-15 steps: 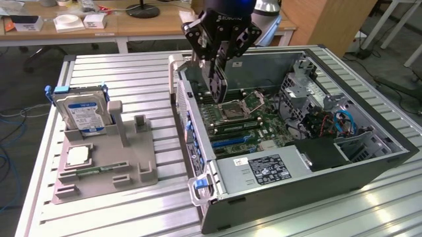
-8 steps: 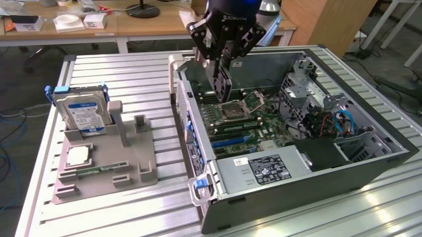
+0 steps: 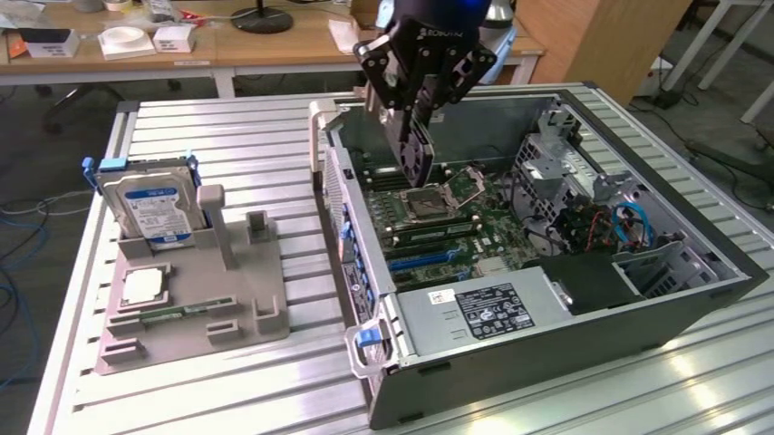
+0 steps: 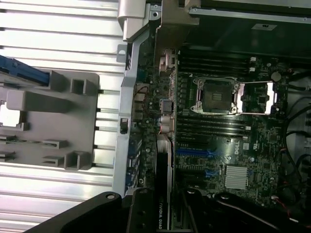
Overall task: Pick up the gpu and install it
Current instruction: 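Pick up the gpu and move the gpu toward the slot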
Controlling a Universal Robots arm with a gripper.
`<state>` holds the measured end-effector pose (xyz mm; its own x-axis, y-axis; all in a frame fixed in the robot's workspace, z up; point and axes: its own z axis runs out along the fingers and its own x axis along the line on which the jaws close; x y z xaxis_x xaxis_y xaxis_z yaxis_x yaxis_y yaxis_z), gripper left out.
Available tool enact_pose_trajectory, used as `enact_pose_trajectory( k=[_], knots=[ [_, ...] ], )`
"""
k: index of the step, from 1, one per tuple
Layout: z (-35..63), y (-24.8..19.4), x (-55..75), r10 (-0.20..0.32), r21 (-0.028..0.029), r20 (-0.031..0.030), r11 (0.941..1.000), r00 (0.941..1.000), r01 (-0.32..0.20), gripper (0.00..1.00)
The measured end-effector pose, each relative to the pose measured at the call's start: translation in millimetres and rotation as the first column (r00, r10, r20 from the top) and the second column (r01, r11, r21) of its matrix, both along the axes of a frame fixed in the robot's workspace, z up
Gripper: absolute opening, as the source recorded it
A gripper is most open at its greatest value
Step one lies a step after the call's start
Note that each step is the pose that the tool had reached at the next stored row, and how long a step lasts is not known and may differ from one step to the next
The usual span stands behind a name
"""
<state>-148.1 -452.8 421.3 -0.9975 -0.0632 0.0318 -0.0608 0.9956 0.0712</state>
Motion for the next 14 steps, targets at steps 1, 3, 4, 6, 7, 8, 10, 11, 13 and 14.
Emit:
enact_pose_trajectory(
  k=[1,3,4,6,7,8,10,11,13,14],
  knots=[
    [0.0,0.0,1.3,0.000,-0.0001,-0.0001,1.0000,1.0000,0.000,0.26],
    [0.0,0.0,3.3,0.000,-0.0001,-0.0001,1.0000,1.0000,0.000,0.26],
    [0.0,0.0,4.5,0.000,-0.0001,0.0000,1.0000,1.0000,0.000,0.26],
    [0.0,0.0,6.6,0.000,0.0000,-0.0001,1.0000,1.0000,0.000,0.26],
    [0.0,0.0,7.8,0.000,-0.0001,-0.0001,1.0000,1.0000,0.000,0.26],
    [0.0,0.0,9.0,0.000,-0.0001,-0.0001,1.0000,1.0000,0.000,0.26],
    [0.0,0.0,11.3,0.000,-0.0001,0.0000,1.0000,1.0000,0.000,0.26],
    [0.0,0.0,12.4,0.000,-0.0001,-0.0001,1.0000,1.0000,0.000,0.26],
    [0.0,0.0,14.5,0.000,-0.0001,0.0000,1.0000,1.0000,0.000,0.26],
    [0.0,0.0,15.8,0.000,0.0000,0.0000,1.0000,1.0000,0.000,0.26]
  ],
)
